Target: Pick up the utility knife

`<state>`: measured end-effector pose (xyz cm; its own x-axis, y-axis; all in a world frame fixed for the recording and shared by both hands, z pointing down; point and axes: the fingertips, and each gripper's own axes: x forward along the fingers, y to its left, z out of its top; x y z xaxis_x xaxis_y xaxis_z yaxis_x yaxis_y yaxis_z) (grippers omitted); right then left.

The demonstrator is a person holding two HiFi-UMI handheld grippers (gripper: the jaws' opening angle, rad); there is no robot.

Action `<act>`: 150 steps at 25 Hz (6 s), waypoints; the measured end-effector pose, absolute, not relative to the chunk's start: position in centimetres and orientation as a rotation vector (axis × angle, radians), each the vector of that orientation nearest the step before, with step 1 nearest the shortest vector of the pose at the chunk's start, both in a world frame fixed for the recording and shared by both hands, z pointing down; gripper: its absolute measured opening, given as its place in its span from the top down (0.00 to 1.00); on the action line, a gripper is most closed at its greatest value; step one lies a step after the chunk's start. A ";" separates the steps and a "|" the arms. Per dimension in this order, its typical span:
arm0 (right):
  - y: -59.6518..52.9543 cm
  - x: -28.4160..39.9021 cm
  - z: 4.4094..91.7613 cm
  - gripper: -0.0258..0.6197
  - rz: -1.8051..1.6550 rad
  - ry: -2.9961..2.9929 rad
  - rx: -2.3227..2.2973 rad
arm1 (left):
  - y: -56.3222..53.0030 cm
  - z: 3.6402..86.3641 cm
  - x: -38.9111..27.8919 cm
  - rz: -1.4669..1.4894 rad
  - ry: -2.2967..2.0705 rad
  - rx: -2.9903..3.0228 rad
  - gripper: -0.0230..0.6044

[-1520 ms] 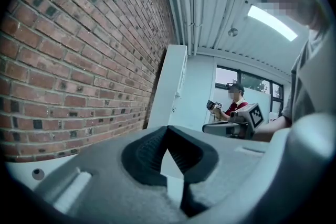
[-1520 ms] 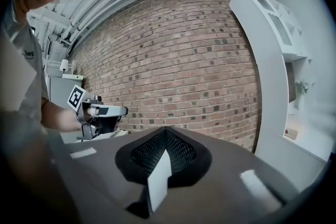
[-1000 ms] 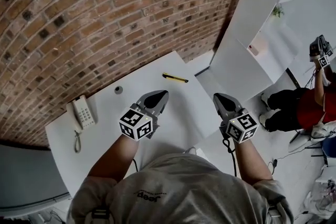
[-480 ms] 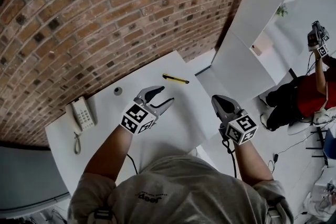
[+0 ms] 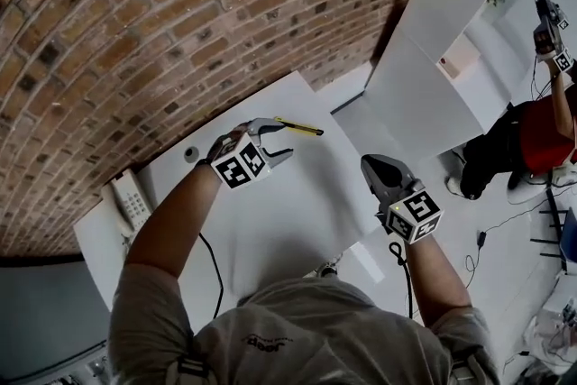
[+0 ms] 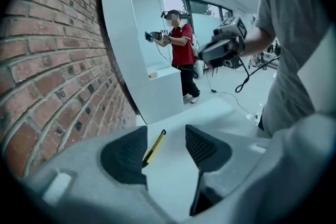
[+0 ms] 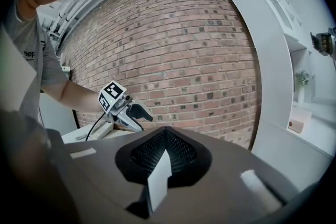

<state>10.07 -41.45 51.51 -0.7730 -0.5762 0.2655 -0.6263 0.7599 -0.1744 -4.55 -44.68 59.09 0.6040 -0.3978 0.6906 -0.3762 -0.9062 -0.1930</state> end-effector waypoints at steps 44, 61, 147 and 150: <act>-54.9 6.4 65.5 0.95 0.513 -2.719 0.926 | -53.8 79.5 -3.1 -1.691 -0.112 -2.684 0.78; -51.6 7.8 56.0 0.95 0.363 -2.748 0.983 | -51.3 63.8 -1.2 -1.201 0.287 -2.956 0.78; -43.8 6.0 36.8 0.95 0.227 -2.802 1.056 | -38.7 33.5 -10.6 0.518 1.129 -3.082 0.78; -43.8 6.0 36.8 0.95 0.226 -2.804 1.052 | -38.6 33.5 -10.6 0.520 1.127 -3.082 0.78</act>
<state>5.99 -43.79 36.79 -0.7460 -0.6407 0.1814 -0.6615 0.7443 -0.0918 -10.58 -38.64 33.46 0.7232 -0.6523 -0.2269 -0.5960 -0.7555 0.2723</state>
